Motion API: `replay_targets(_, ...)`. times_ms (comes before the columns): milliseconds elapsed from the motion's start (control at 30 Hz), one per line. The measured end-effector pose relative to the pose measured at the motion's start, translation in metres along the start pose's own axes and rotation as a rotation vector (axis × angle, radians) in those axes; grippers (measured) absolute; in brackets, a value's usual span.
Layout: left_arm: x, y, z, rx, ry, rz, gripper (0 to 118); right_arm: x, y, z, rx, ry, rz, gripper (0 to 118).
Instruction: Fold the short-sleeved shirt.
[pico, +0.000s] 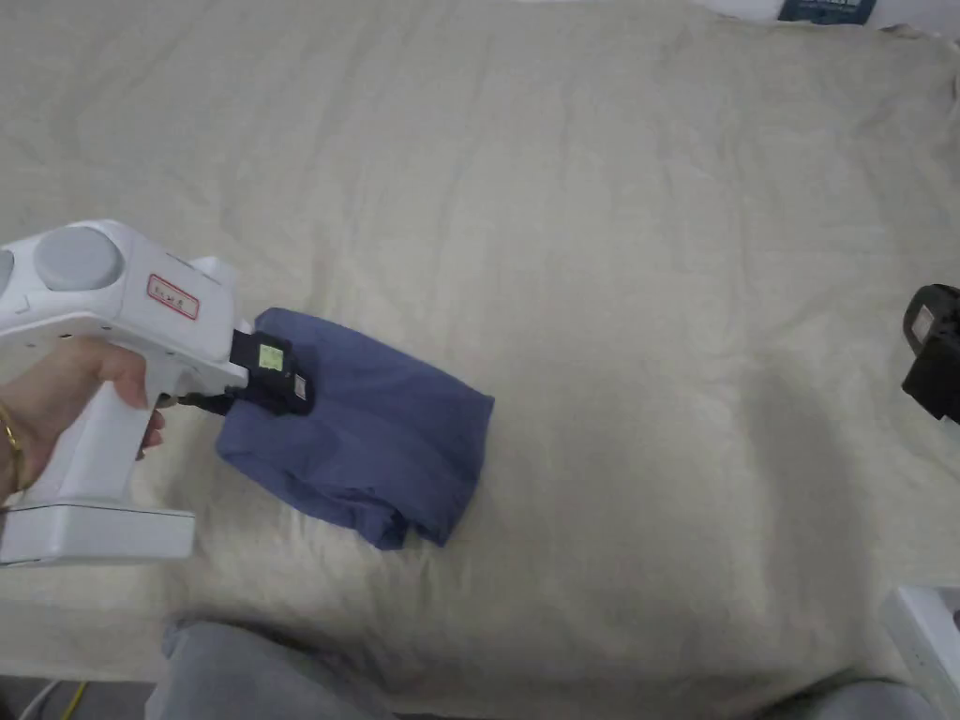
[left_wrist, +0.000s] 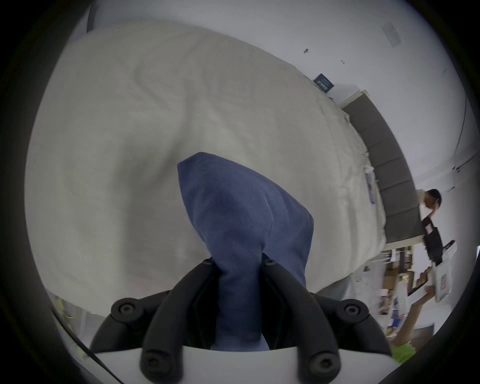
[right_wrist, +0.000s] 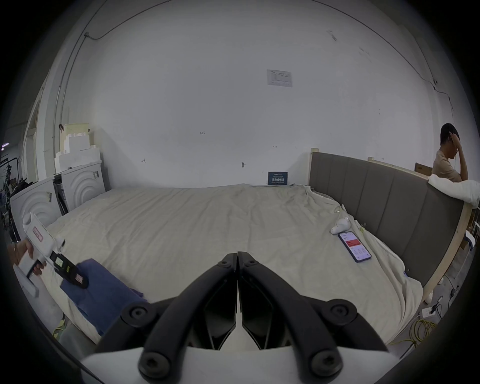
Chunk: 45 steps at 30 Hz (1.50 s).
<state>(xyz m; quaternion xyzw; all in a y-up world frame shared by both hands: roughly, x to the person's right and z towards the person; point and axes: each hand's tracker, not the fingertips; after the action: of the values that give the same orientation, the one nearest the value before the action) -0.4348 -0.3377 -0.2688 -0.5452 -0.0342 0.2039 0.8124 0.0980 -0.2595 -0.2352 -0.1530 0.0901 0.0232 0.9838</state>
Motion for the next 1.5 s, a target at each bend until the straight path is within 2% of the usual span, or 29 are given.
replay_targets(267,-0.112,0.034,0.062,0.103,0.439,0.027,17,-0.019,0.008,-0.012,0.024,-0.001,0.032,0)
replay_targets(367,-0.154,0.042,0.071,0.149,0.613,0.062,17,-0.024,0.011,-0.018,0.020,-0.010,0.041,0)
replay_targets(467,-0.196,0.047,0.072,0.182,0.720,0.118,17,-0.029,0.012,-0.026,0.008,-0.017,0.058,0)
replay_targets(533,-0.219,0.048,0.068,0.195,0.823,0.131,20,-0.023,0.009,-0.021,0.000,-0.024,0.075,0)
replay_targets(567,-0.231,0.049,0.065,0.184,0.878,0.124,27,-0.024,0.009,-0.022,-0.005,-0.025,0.082,0)
replay_targets(600,-0.238,0.048,0.061,0.175,0.937,0.110,47,-0.025,0.009,-0.023,-0.008,-0.027,0.087,0)
replay_targets(633,-0.243,0.046,0.059,0.177,0.965,0.070,47,-0.018,0.006,-0.017,-0.012,-0.028,0.089,0)
replay_targets(667,-0.245,0.045,0.057,0.174,1.034,0.040,54,-0.018,0.005,-0.018,-0.017,-0.028,0.093,0)
replay_targets(800,-0.224,0.034,0.074,0.326,1.187,-0.030,113,-0.014,0.004,-0.020,-0.032,-0.024,0.096,0)
replay_targets(867,-0.202,0.035,0.093,0.480,1.185,0.007,116,-0.011,0.004,-0.017,-0.027,-0.022,0.093,0)
replay_targets(1000,-0.137,0.041,0.129,0.803,1.065,0.026,116,0.006,0.007,0.009,-0.001,-0.014,0.077,0)
replay_targets(1167,-0.033,0.040,0.149,1.046,0.836,-0.077,115,0.008,0.011,0.018,0.041,-0.006,0.066,0)
replay_targets(1267,0.022,0.027,0.148,1.139,0.681,-0.097,115,0.018,0.013,0.031,0.071,-0.002,0.049,0)
replay_targets(1367,0.074,0.009,0.137,1.150,0.525,-0.153,115,0.028,0.012,0.043,0.090,-0.003,0.036,0)
replay_targets(1467,0.118,-0.014,0.120,1.136,0.444,-0.219,112,0.027,0.012,0.041,0.107,-0.006,0.025,0)
replay_targets(1500,0.127,-0.018,0.110,1.138,0.436,-0.240,107,0.027,0.013,0.041,0.113,-0.008,0.019,0)
